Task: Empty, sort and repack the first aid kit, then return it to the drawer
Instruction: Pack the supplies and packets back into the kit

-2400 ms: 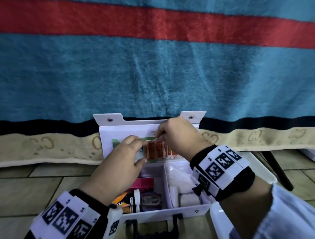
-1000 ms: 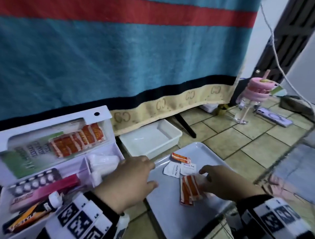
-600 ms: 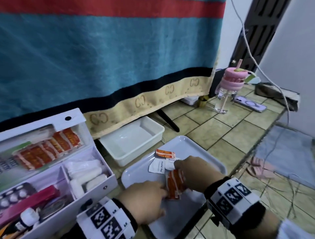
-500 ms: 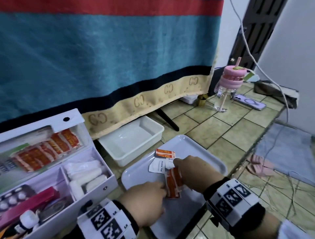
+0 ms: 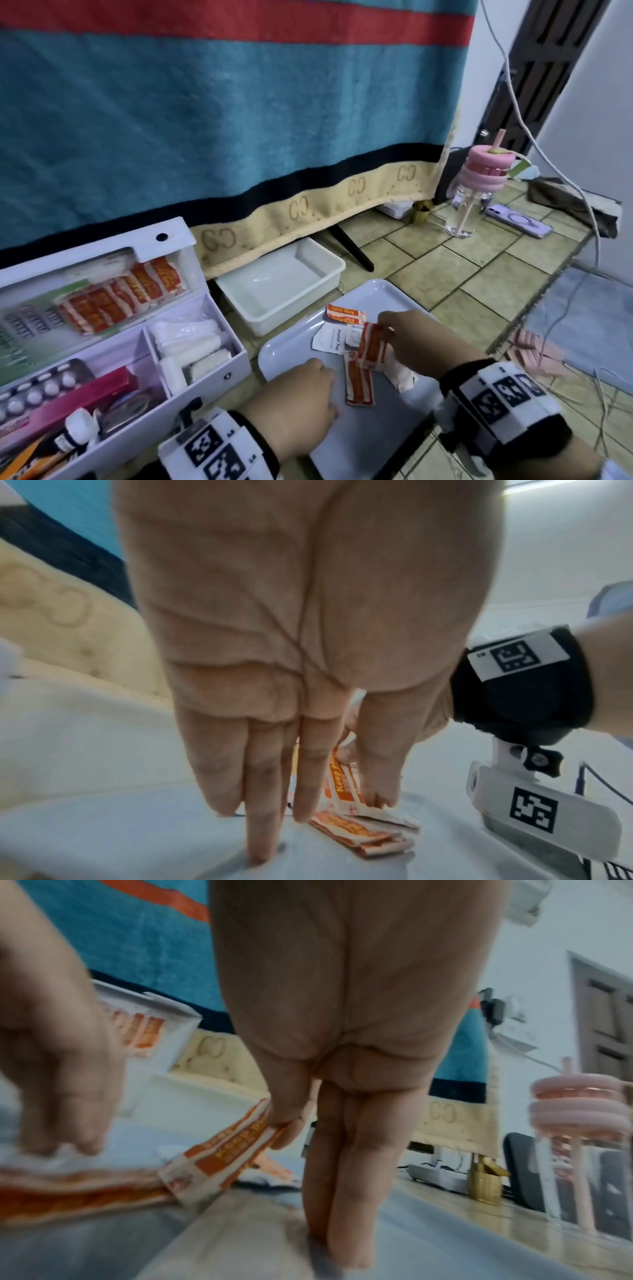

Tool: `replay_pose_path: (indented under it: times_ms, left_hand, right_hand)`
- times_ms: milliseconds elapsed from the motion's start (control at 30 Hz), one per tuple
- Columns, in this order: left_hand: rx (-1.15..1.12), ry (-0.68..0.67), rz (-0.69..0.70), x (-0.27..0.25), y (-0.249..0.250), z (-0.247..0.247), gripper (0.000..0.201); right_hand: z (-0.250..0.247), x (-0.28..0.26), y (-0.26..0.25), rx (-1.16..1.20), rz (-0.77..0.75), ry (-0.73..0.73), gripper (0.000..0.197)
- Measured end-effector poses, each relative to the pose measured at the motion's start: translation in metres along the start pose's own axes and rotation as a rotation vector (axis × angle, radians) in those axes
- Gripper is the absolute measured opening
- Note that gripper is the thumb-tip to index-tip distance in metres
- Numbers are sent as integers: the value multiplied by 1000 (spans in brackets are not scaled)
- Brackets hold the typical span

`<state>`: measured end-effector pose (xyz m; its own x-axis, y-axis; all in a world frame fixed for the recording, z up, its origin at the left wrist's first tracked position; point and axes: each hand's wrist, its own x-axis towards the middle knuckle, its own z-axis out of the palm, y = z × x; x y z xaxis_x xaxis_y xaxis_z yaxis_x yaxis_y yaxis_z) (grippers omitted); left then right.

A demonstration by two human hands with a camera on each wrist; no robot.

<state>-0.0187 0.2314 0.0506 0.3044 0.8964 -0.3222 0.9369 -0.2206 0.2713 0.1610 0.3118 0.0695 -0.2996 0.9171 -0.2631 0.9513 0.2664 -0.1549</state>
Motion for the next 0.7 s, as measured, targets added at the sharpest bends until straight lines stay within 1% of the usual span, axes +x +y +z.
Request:
replay_pose_path:
  times_ms: [67,133,200,233,267,300,333,400,500,533,567,633,700]
  left_hand:
    - [-63,71,-52,-13,-10,-6,36]
    - [-136,207,-109,-30,-23,-16,34]
    - [-194,361,-168,-50,-36,-30,29]
    - [-215,422,-200,-60,-43,-38,24]
    - [-226,467,-241,-71,-52,-46,19]
    - [-235,504,-297,-83,-61,-53,16]
    - [-242,537,-363,-95,-73,-58,15]
    - [-253,618,-520,-123,-100,-64,22]
    - [-180,709,-761,-166,-144,-67,33]
    - [-157,723,-810,-179,-156,-67,37]
    - [-145,740,-822,-188,-165,-66,40]
    - [-149,785,-775,-204,-179,-66,51]
    - [-156,852,-730,-211,-186,-69,61]
  right_hand:
    - [-11,2,1,147,53,41,20]
    - [-26,3,-8,243,39,139,28]
    - [-40,4,-33,361,-80,264,26]
    - [-45,4,-50,458,-154,274,21]
    - [-47,4,-70,578,-220,240,16]
    - [-48,5,-91,694,-273,173,13]
    - [-47,6,-111,792,-320,104,11]
    - [-40,12,-148,938,-396,-10,10]
    - [-28,17,-199,958,-530,-70,15]
    - [-25,17,-215,964,-568,-71,17]
    - [-24,17,-230,984,-594,-67,19]
    - [-23,18,-261,1045,-641,-50,21]
    - [-25,18,-290,1076,-686,39,18]
